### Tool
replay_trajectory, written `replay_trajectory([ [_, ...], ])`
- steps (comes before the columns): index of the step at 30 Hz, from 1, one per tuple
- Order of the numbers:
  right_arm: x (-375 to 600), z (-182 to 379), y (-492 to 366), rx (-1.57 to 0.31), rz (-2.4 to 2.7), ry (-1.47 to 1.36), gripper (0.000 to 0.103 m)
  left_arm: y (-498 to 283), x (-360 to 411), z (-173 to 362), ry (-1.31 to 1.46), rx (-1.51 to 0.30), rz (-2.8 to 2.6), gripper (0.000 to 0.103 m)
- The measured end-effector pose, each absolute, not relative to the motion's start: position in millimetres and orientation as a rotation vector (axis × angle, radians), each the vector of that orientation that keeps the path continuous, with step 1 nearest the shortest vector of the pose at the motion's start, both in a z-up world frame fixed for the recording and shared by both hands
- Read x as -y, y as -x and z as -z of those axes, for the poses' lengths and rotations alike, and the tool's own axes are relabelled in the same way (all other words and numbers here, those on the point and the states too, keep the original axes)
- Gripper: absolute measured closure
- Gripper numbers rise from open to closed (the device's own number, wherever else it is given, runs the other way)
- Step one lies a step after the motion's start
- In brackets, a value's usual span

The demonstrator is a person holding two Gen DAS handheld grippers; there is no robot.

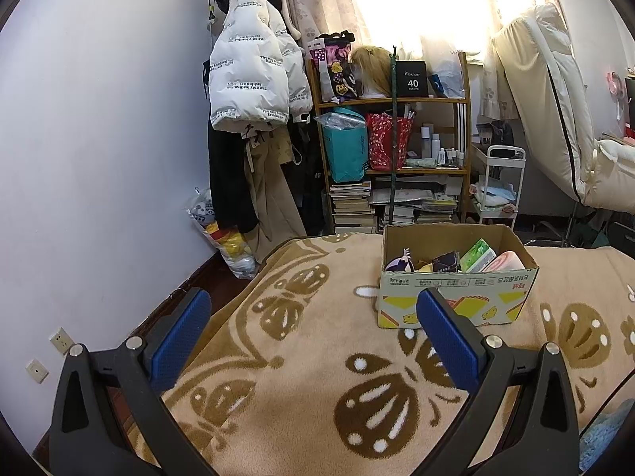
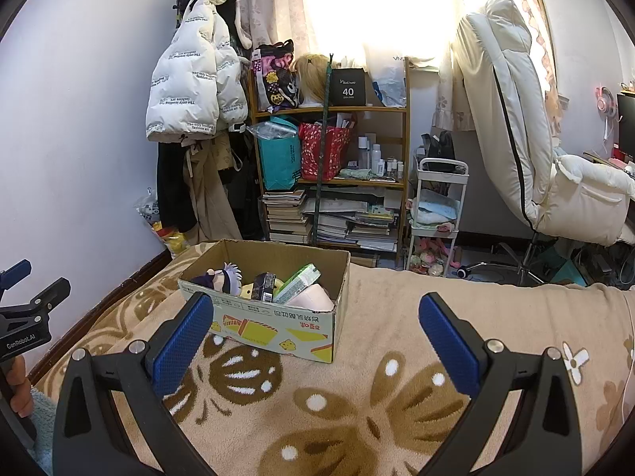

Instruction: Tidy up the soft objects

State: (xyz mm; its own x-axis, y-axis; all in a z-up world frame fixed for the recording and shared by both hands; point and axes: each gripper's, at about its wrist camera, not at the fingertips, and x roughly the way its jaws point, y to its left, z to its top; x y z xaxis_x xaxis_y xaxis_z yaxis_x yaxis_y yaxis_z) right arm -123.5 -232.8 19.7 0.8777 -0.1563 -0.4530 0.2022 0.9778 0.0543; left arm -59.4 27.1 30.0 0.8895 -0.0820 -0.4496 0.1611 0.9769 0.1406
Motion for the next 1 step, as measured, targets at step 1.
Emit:
replay_trajectory([
  [1,233.1,-20.0,123.4,-0.463,0.187,-0.101,0.0,59.4,-27.2,-30.0,-0.177,-0.458,0.127,0.001],
])
